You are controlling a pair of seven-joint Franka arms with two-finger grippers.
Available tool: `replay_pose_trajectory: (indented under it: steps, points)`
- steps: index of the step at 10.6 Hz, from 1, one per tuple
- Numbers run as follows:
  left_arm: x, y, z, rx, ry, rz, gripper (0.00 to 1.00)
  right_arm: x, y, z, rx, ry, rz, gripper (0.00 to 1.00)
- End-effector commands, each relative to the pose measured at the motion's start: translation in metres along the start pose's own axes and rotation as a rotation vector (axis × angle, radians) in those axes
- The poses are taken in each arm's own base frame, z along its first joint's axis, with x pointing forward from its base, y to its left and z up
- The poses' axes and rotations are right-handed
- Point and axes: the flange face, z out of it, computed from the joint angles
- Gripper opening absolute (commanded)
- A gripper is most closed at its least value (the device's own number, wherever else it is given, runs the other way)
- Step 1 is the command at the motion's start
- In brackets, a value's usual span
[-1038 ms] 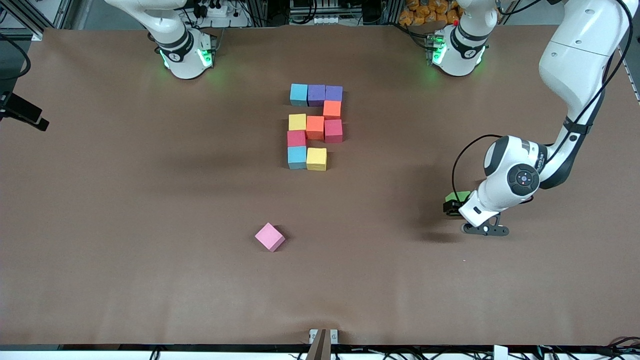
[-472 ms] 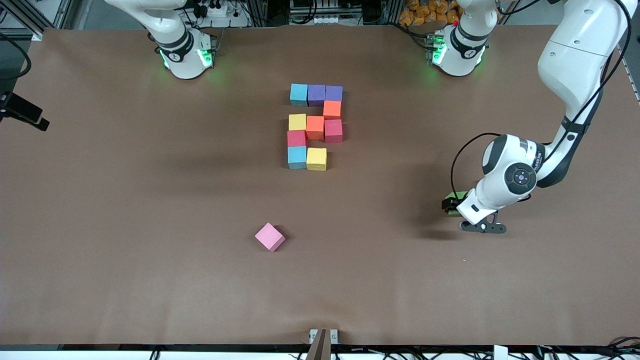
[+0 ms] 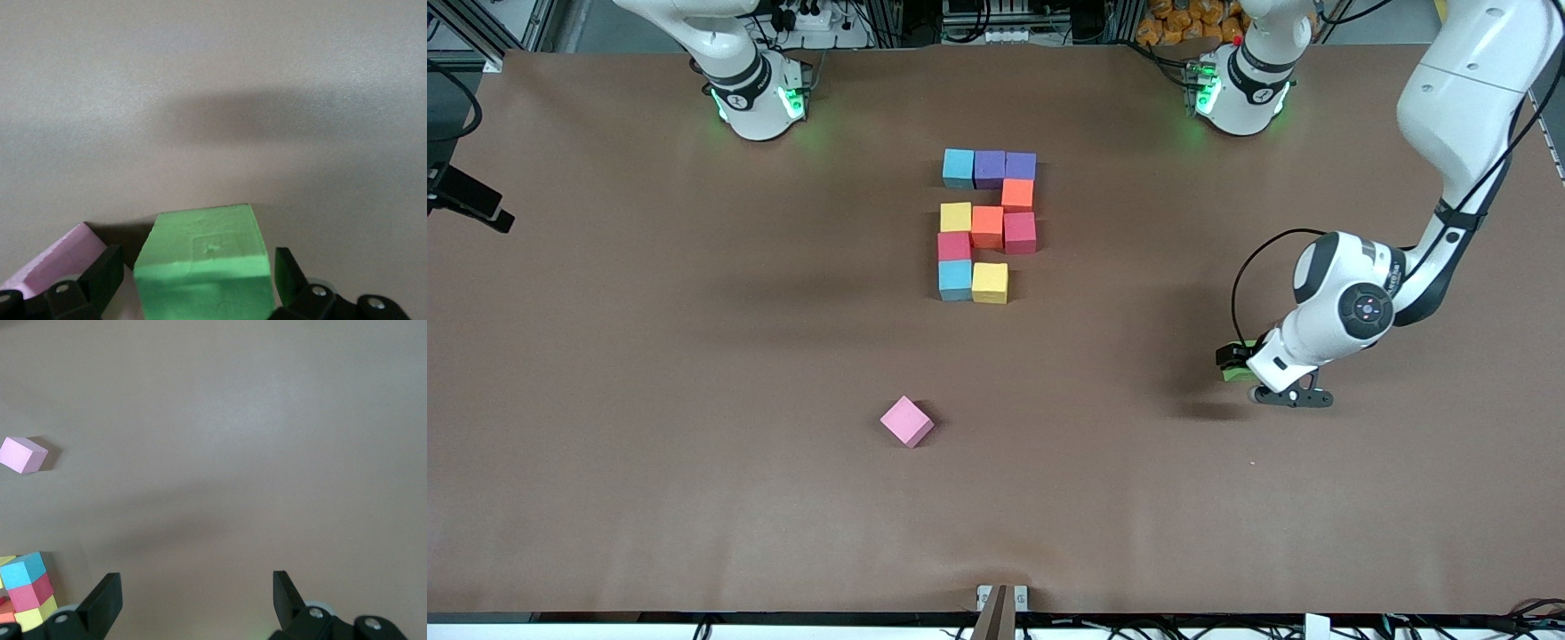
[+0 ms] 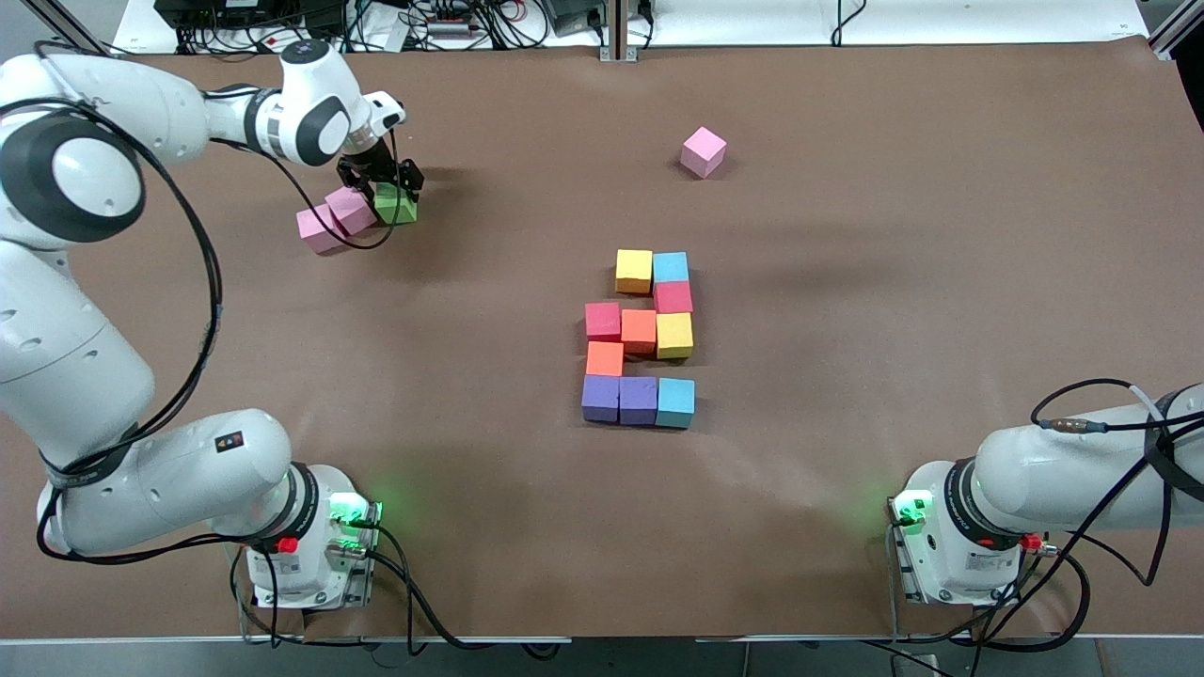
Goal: Form number 2 with 11 blocks
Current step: 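Close the left gripper on the green block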
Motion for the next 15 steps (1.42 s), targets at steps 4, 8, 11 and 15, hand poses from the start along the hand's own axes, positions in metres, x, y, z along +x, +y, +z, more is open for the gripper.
replay_pose_trajectory:
  steps: [4,8,11,15]
  points:
    - [-0.009,0.01,-0.01,0.013,-0.015,0.021,0.84,-0.004,0.005,-0.007,-0.004,0.004,0.008,1.0]
    - [-0.01,0.021,-0.028,0.046,-0.061,0.039,0.74,-0.003,0.005,-0.007,-0.006,0.003,0.006,1.0]
    - [-0.009,0.022,-0.029,0.055,-0.061,0.049,0.64,-0.003,0.005,-0.007,-0.007,0.003,0.007,1.0]
    - [-0.006,0.023,-0.03,0.051,-0.056,0.049,0.68,-0.003,0.005,-0.007,-0.008,0.003,0.008,1.0]
